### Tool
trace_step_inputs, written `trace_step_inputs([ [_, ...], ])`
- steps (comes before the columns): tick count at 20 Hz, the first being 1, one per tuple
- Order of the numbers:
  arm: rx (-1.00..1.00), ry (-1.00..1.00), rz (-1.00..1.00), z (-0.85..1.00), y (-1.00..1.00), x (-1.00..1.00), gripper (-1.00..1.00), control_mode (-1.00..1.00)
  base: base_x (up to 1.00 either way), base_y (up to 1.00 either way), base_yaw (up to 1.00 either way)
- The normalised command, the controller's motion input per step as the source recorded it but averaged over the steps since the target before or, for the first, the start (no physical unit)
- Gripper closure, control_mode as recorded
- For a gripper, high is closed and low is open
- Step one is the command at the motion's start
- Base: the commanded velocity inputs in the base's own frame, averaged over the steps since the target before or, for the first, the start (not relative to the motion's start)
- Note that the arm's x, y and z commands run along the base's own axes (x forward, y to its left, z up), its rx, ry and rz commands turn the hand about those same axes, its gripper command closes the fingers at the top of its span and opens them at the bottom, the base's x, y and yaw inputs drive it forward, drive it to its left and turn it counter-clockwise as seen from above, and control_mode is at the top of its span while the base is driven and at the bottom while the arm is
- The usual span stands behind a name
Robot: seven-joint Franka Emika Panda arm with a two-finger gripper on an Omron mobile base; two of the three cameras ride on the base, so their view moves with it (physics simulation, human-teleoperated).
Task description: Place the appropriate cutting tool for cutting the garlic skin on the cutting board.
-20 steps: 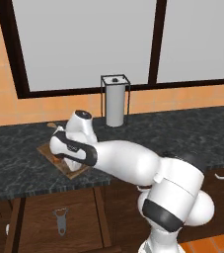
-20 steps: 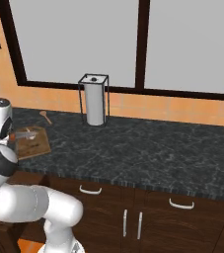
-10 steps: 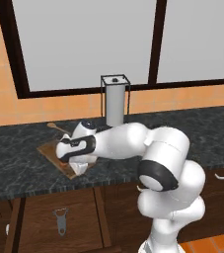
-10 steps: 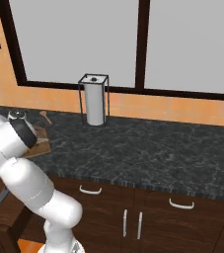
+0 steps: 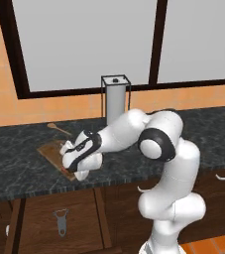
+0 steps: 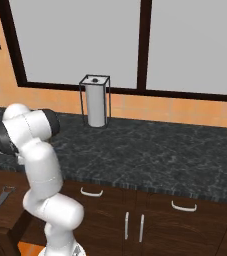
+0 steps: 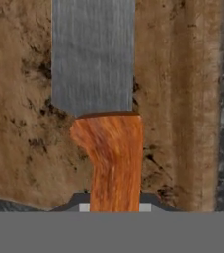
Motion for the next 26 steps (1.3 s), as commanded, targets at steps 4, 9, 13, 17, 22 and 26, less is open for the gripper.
trace_step_inputs([
  [4,0.00,0.00,0.00,0.07,-0.01,-0.09,-1.00,-1.00,0.00,0.00,0.00],
  [9,0.00,0.00,0.00,0.64,-0.25,-0.44,-1.00,-1.00,0.00,0.00,0.00],
  [13,0.00,-0.05,0.00,0.65,-0.52,-0.46,-1.00,-1.00,0.00,0.00,0.00],
  [17,0.00,-0.04,0.00,0.60,-0.79,-0.53,-1.00,-1.00,0.00,0.00,0.00],
  [22,0.00,0.00,0.00,0.47,-0.94,-0.38,-1.00,-1.00,0.00,0.00,0.00],
  [26,0.03,0.00,0.00,0.47,-1.00,-0.24,-1.00,-1.00,0.00,0.00,0.00],
])
